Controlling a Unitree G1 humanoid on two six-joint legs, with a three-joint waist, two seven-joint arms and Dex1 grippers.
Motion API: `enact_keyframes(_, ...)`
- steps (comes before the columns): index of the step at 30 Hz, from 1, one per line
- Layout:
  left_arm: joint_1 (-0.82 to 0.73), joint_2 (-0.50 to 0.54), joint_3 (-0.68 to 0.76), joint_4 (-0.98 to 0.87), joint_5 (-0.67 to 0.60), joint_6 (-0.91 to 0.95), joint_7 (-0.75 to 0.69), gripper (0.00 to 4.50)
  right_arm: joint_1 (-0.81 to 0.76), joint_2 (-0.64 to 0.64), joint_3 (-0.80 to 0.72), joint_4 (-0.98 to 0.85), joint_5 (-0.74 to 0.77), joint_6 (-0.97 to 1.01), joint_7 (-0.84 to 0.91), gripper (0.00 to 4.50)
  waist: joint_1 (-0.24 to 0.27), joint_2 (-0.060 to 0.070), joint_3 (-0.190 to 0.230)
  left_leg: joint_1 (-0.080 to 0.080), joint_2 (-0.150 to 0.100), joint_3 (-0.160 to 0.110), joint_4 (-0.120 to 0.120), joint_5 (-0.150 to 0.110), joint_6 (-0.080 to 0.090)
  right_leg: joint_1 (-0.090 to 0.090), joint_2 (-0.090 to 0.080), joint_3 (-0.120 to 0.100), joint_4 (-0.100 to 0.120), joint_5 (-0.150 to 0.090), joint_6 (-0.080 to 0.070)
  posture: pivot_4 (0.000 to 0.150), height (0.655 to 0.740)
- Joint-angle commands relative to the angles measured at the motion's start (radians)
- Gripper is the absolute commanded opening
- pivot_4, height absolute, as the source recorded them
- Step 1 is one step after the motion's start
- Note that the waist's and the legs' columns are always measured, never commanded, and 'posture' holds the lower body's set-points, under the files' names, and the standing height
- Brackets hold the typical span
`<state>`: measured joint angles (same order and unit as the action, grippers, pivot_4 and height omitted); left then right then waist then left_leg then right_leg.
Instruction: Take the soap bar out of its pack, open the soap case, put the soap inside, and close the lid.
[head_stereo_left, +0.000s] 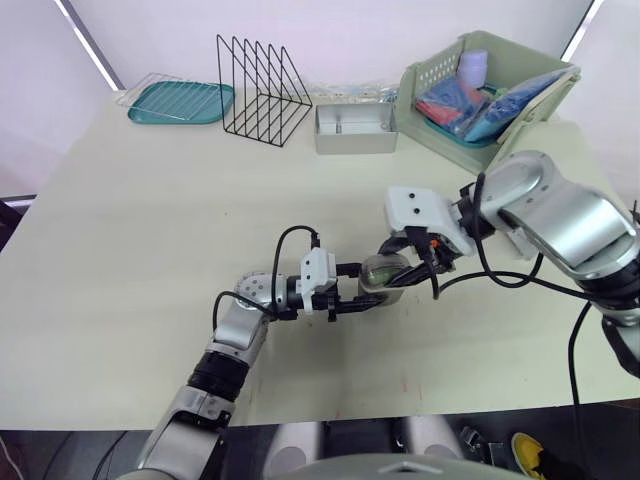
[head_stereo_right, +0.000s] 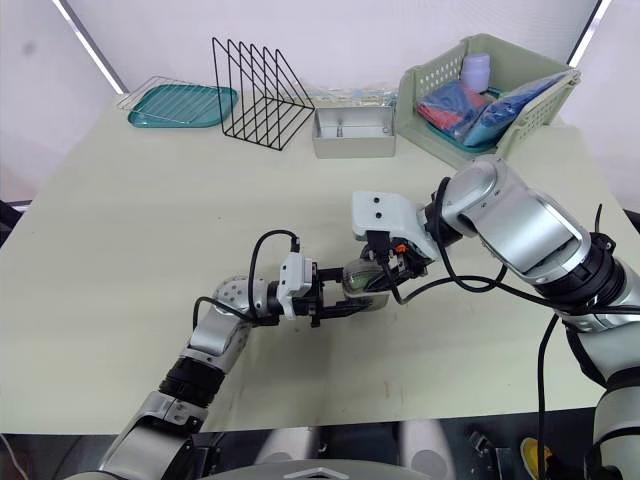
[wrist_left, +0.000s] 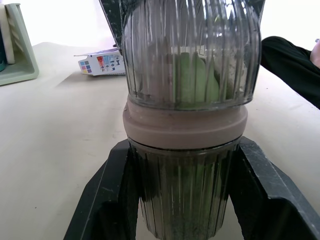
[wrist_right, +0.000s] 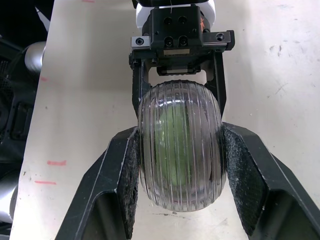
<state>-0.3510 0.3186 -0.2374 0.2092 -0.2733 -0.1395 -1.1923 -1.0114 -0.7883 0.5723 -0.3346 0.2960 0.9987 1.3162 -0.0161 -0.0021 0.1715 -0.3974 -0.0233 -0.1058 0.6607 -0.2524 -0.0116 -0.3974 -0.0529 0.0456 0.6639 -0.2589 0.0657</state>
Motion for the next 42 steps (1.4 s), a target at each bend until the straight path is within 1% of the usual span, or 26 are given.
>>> enact_keyframes(1,-0.009,0.0,0.004,-0.002,0.01,-0.009,0.015,1.87,0.042,-0.028,0.082,0.056,-0.058,0.001,-0.009,2.11,0.0,-0.001,-0.001,0.001,0.0,-0.001,0.0,0.0,0.0,0.001,0.0,-0.001,-0.001,0.0,0.0,0.15,0.74)
enact_keyframes(11,-0.013,0.001,0.001,-0.009,0.011,-0.023,0.015,1.87,0.067,-0.002,0.106,0.103,-0.082,0.017,-0.028,2.11,0.0,-0.004,-0.013,0.003,0.0,-0.003,0.0,0.0,0.0,0.004,0.0,-0.002,-0.001,0.0,0.0,0.15,0.74)
enact_keyframes(18,-0.005,0.011,-0.001,-0.004,0.014,-0.024,0.011,1.87,0.037,0.02,0.028,0.075,-0.04,-0.011,-0.015,2.11,-0.003,-0.004,-0.015,0.003,0.0,-0.003,-0.001,0.0,0.0,0.004,0.0,-0.002,-0.001,0.0,0.0,0.15,0.74)
enact_keyframes(26,-0.008,0.016,0.001,0.003,0.015,-0.029,0.008,1.87,-0.024,0.002,-0.06,0.04,0.037,0.048,0.018,2.11,-0.002,-0.003,-0.014,0.002,0.0,-0.003,-0.002,0.0,0.0,0.002,0.0,-0.002,-0.001,0.0,0.0,0.15,0.74)
enact_keyframes(35,-0.01,0.018,-0.001,0.003,0.016,-0.028,0.01,1.87,-0.011,-0.019,-0.049,0.022,0.042,0.035,0.011,2.11,-0.001,-0.003,-0.013,0.0,0.0,-0.003,-0.002,0.0,0.0,0.001,0.0,-0.002,-0.002,0.0,0.0,0.15,0.74)
enact_keyframes(42,-0.012,0.021,0.001,0.004,0.017,-0.028,0.011,1.87,-0.01,0.002,-0.037,0.013,0.043,0.034,0.002,2.11,-0.002,-0.003,-0.013,0.0,0.0,-0.003,-0.002,0.0,0.0,0.001,0.0,-0.002,-0.002,0.0,0.0,0.15,0.74)
